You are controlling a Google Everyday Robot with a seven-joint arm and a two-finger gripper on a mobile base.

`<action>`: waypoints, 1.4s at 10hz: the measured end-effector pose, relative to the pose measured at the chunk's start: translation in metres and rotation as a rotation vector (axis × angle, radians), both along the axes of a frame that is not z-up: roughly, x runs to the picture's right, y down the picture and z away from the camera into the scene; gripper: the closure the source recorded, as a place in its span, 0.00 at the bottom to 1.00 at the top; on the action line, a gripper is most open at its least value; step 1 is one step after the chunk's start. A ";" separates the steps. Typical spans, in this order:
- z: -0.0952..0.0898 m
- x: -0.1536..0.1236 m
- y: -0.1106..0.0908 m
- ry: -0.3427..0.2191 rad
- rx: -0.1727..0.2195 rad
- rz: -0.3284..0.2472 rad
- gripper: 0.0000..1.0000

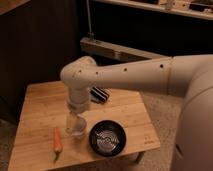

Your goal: Place the ceramic cup in the ceramic bowl

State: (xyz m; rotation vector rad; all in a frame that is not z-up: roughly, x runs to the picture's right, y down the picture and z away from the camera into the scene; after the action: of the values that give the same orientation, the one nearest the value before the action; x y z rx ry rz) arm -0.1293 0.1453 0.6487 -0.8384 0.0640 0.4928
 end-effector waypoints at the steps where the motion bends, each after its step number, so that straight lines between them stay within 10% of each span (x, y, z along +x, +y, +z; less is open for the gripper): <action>1: 0.005 -0.003 0.008 0.017 -0.006 -0.008 0.20; 6: 0.048 -0.010 0.038 0.071 -0.061 -0.026 0.20; 14: 0.056 -0.017 0.042 0.048 -0.088 -0.037 0.20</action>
State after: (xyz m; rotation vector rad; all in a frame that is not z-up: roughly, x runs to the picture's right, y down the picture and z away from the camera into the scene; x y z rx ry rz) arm -0.1465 0.1871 0.7045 -0.9101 0.1454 0.4782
